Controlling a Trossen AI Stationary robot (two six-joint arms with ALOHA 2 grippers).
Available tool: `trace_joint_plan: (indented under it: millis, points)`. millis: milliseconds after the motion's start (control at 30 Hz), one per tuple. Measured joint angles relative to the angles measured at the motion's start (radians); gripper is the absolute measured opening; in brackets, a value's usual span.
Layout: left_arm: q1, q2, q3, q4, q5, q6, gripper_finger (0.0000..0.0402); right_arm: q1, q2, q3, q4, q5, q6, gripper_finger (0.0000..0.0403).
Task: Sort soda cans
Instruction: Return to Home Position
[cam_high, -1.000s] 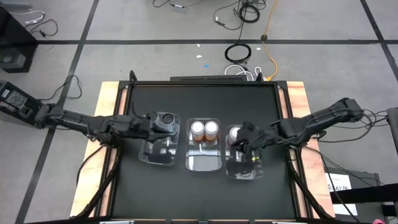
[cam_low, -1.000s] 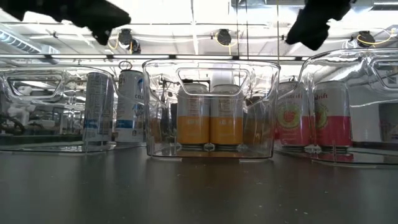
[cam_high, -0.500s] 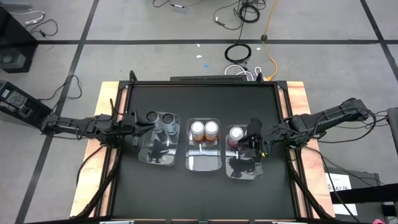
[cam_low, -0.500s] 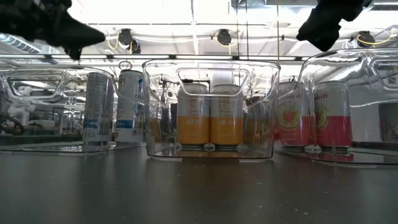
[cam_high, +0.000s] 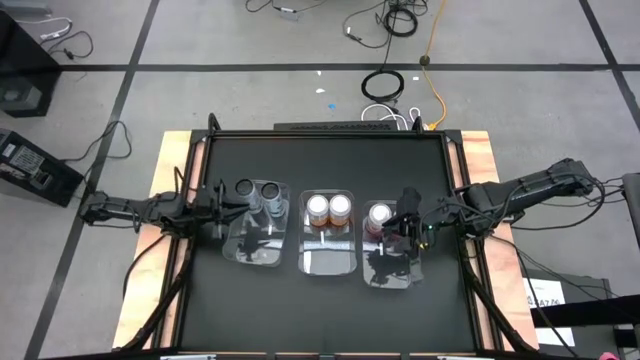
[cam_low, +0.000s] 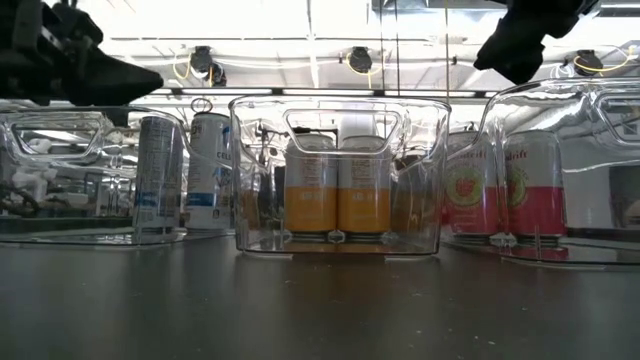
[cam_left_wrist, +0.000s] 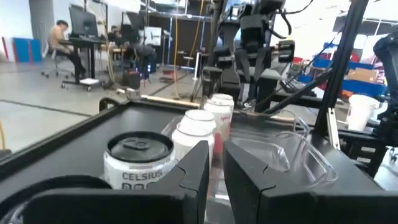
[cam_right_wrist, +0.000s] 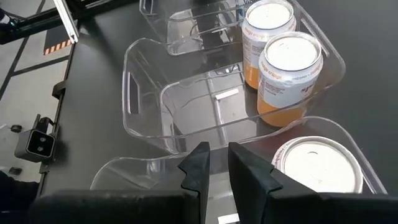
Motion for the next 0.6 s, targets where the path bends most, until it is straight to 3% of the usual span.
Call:
trace_joint_plan:
  millis: [300,600]
  points:
    - [0.0,0.01,0.0,-0.008,0.002,0.094,0.0057,0.0,-0.001,0.0,-0.001,-0.002,-0.024,0.005]
    - [0.0,0.01,-0.001,-0.012,0.025,0.019,0.0057,-0.036,-0.061,0.0,-0.002,0.0,-0.138,0.005]
